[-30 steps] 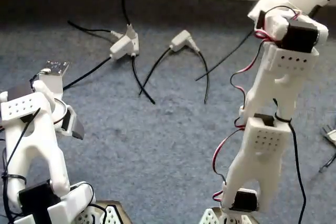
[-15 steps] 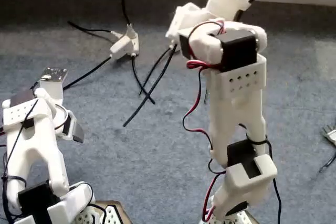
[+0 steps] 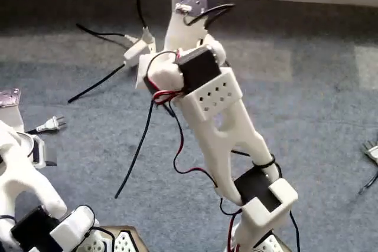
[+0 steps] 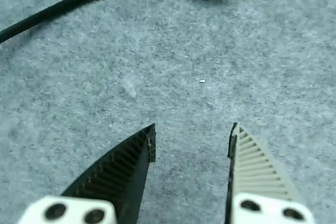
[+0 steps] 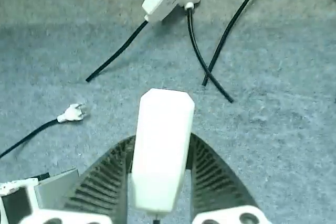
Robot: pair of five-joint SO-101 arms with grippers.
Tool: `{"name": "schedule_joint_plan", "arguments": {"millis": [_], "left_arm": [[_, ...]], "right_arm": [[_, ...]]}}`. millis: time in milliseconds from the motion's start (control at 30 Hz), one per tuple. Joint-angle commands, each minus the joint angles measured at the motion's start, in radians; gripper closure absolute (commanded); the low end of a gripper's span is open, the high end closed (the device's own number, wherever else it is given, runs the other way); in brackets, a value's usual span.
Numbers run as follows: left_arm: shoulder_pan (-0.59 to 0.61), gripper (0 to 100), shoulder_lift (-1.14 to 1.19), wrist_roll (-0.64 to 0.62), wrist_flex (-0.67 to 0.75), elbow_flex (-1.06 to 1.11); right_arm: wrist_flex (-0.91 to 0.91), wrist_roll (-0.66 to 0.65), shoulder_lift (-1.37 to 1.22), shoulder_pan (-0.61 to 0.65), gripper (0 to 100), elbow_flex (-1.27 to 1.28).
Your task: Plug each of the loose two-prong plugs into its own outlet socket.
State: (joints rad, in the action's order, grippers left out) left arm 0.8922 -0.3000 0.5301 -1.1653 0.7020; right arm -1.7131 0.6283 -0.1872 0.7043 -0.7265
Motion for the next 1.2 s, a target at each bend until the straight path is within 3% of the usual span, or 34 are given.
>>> {"name": "schedule_joint_plan", "arguments": {"millis": [0,167,367,600,767,833,967,1167], "left_arm": [[0.021,77,-0.033,0.009,0.009,-0.004],[0.018,77,-0.031,0.009,0.043,-0.004],[0.021,77,-0.031,0.009,0.166,0.047],[0.021,77,-0.031,0.009,0.301,0.153],[0.015,77,-0.033,0.009,0.305,0.151],[0.015,77,-0.033,0.009,0.305,0.151],[0.021,77,-0.033,0.009,0.304,0.154],[0.021,77,-0.033,0.008,0.304,0.154]], "right_arm": [[0.104,0.008,0.047,0.041,99.2,0.07],[0.28,-0.002,0.05,0.048,98.5,0.294],[0.326,-0.072,0.054,0.071,88.2,0.348],[0.202,-0.138,0.053,0.01,78.2,0.209],[0.065,-0.146,0.051,-0.012,72.4,-0.025],[0.024,-0.221,0.05,-0.03,71.8,-0.134],[-0.028,-0.4,0.05,-0.128,71.8,-0.285],[-0.053,-0.411,0.045,-0.401,71.9,-0.205]]}}
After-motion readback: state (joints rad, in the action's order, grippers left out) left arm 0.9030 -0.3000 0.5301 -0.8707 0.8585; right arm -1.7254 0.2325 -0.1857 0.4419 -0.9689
